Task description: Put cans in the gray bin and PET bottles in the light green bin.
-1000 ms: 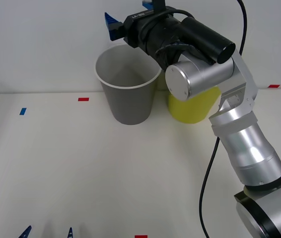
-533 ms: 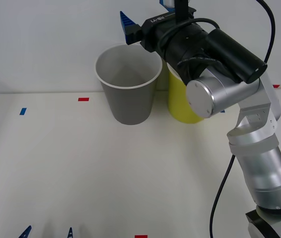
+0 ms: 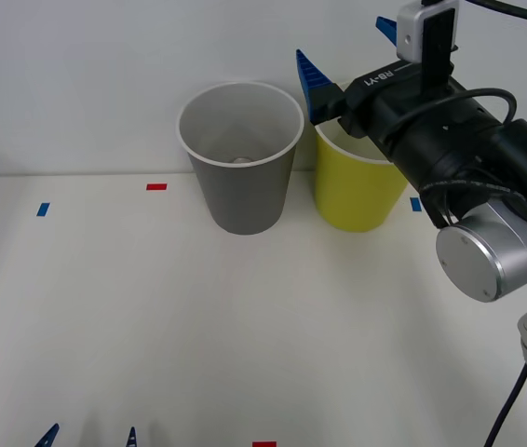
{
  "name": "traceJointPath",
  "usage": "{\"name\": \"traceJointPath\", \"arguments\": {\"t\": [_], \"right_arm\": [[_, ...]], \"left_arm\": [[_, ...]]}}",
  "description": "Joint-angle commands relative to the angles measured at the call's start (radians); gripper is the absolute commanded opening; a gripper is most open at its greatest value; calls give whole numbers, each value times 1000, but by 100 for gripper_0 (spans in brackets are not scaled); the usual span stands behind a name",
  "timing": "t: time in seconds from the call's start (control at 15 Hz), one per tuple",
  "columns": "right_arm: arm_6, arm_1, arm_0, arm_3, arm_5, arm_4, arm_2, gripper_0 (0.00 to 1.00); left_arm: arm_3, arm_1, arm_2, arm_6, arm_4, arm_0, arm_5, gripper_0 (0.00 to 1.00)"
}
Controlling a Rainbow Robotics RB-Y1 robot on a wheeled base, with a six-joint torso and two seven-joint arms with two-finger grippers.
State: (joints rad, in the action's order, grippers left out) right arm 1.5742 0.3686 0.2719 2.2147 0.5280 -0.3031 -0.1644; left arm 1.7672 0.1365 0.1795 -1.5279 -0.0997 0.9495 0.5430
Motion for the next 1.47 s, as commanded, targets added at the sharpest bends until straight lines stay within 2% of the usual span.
{"name": "traceJointPath", "arguments": {"t": [0.07, 0.27, 0.73, 0.8, 1.07, 1.2, 1.27, 1.47], "right_arm": [[-111, 59, -207, 165, -13, 93, 52, 100], [-166, 95, -387, 278, -13, 216, 86, 100], [-191, 70, -671, 315, -74, 231, 183, 100], [-192, 58, -689, 315, -79, 232, 186, 100], [-175, -112, -774, 315, -120, 283, 163, 100], [-172, -191, -801, 315, -125, 387, 118, 100], [-171, -212, -813, 315, -123, 398, 108, 100], [-178, -198, -829, 303, -126, 395, 112, 100]], "left_arm": [[0, 0, 0, 0, 0, 0, 0, 100], [0, 0, 0, 0, 0, 0, 0, 100], [0, 0, 0, 0, 0, 0, 0, 100], [0, 0, 0, 0, 0, 0, 0, 100], [0, 0, 0, 0, 0, 0, 0, 100], [0, 0, 0, 0, 0, 0, 0, 100], [0, 0, 0, 0, 0, 0, 0, 100], [0, 0, 0, 0, 0, 0, 0, 100]]}}
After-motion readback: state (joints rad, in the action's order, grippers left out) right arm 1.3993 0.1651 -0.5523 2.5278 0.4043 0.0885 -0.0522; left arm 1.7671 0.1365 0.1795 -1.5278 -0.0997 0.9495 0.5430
